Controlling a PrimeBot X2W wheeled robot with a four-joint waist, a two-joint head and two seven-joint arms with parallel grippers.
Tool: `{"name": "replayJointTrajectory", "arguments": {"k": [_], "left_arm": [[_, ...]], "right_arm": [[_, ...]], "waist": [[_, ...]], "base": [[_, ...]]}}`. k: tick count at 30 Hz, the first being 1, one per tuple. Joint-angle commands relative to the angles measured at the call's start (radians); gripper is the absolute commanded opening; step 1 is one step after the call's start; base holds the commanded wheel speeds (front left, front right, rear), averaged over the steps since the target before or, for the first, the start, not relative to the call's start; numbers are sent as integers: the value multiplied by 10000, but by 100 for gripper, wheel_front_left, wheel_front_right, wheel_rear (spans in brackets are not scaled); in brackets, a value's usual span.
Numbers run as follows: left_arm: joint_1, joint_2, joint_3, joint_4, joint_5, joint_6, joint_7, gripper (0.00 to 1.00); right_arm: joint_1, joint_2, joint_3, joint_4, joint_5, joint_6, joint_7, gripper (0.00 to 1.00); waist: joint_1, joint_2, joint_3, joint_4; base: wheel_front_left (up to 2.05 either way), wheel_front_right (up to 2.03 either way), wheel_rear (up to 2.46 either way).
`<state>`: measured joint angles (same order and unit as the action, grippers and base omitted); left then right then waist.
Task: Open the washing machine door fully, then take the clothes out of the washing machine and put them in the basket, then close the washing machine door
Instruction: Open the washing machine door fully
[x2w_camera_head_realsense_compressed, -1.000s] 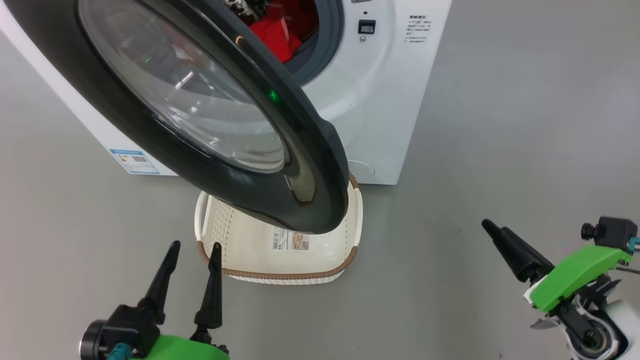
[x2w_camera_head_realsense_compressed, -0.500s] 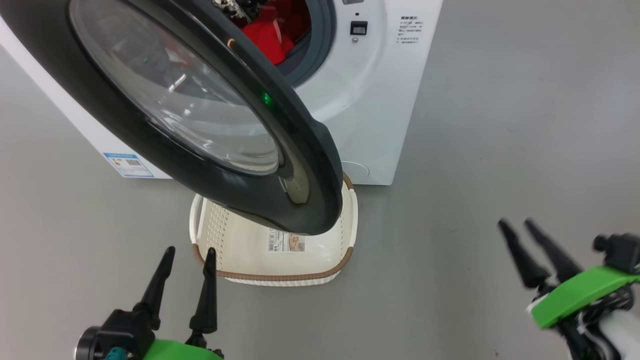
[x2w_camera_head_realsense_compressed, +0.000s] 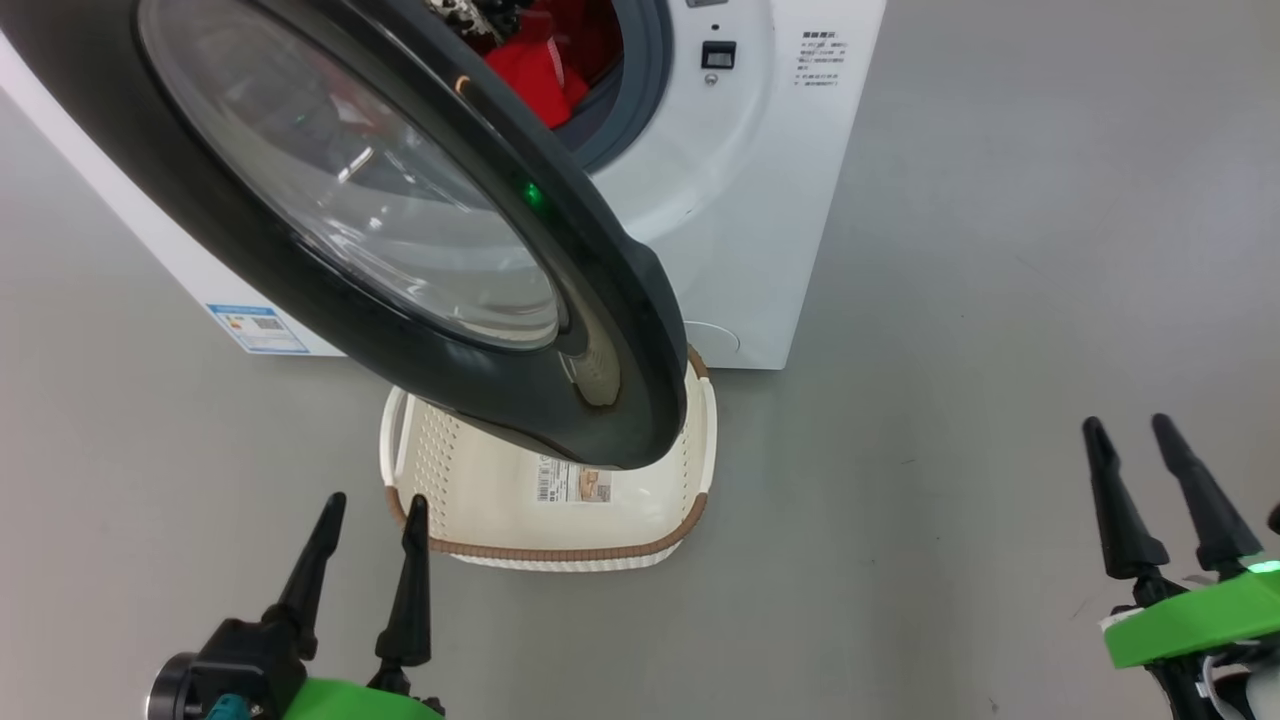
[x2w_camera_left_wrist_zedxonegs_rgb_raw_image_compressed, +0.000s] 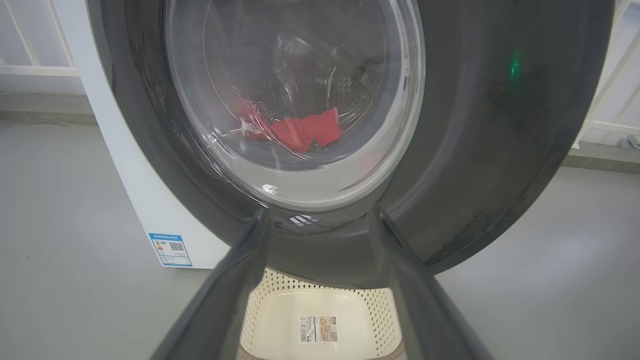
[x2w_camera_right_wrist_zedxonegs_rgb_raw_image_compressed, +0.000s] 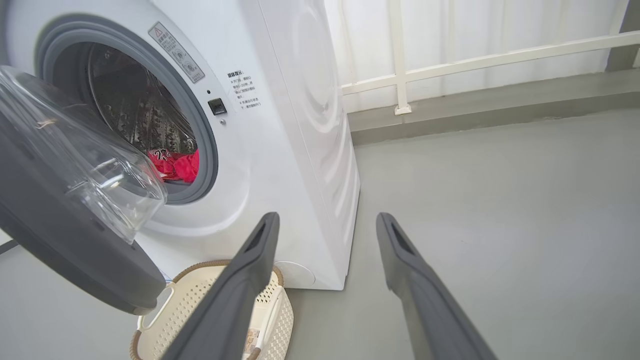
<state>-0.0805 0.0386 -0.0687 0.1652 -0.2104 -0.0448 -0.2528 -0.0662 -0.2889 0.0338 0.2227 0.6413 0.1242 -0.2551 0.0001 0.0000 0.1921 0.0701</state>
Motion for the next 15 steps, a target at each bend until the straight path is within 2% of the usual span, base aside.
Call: {"name": "replayJointTrajectory", "arguments": {"k": [1, 5, 15], "left_arm": [[-82, 116, 325, -244, 94, -21, -90, 100], [-68, 116, 310, -277, 101, 9, -90, 100], [-12, 116, 273, -260, 78, 28, -90, 100]], "right_arm": [[286, 100, -335, -533, -468, 65, -65, 100], [742, 488, -832, -770, -941, 65, -65, 100], [1053, 626, -930, -410, -1527, 65, -66, 100]], "waist": [[-1, 0, -1, 32], [-1, 0, -27, 84], [-1, 0, -60, 131]], "base": [[0, 0, 0], [0, 0, 0], [0, 0, 0]]}}
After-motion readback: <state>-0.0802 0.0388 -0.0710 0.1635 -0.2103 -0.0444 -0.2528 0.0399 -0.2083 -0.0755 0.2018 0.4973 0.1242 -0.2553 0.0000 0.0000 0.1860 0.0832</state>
